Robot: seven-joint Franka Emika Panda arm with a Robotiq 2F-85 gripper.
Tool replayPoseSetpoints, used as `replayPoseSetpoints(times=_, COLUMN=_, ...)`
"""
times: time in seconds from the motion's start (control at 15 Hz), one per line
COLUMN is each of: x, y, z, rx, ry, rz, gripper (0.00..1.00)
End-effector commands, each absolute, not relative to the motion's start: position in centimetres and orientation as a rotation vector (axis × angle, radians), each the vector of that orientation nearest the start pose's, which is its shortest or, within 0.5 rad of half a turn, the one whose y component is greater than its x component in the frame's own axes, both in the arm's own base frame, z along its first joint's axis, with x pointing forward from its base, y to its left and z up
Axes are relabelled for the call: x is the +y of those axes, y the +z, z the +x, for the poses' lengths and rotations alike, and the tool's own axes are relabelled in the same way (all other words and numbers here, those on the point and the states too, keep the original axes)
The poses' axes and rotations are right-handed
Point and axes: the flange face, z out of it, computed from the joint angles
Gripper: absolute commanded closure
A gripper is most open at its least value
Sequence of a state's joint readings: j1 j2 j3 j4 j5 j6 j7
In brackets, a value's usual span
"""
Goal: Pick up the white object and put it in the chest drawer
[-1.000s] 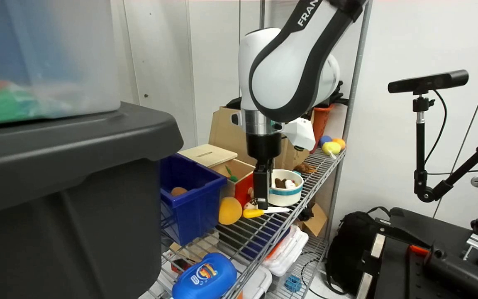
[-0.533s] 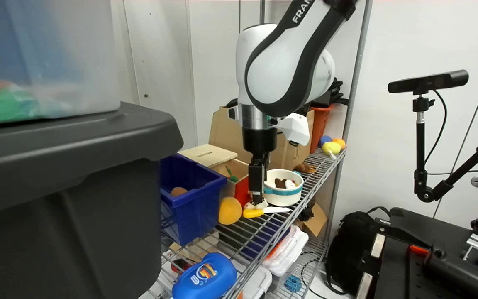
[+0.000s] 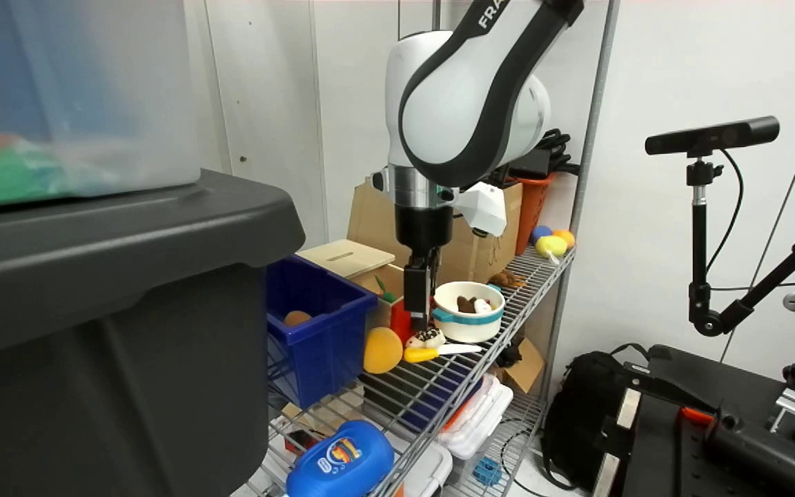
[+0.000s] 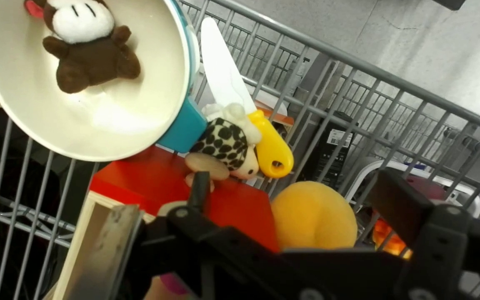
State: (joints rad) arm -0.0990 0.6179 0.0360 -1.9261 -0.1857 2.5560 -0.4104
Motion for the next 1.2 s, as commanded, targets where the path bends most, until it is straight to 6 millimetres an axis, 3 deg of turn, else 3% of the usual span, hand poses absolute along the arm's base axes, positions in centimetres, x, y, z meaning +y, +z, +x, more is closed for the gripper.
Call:
replayPoseSetpoints(times=0.0, x=-3.7, y=16.5, z=62.9, rx=-0.805, ry=-0.014, rz=-3.105, gripper=0.00)
replayPoseSetpoints(times=0.4, x=-3.8, y=15.6, z=62.2, rx=-0.779, ry=0.004, rz=-3.095, gripper=0.00)
replayPoseSetpoints(times=1.13, x=-6.3, y=13.6, z=61.3, rx=-0.713, ry=0.063, rz=-3.106, gripper=0.00)
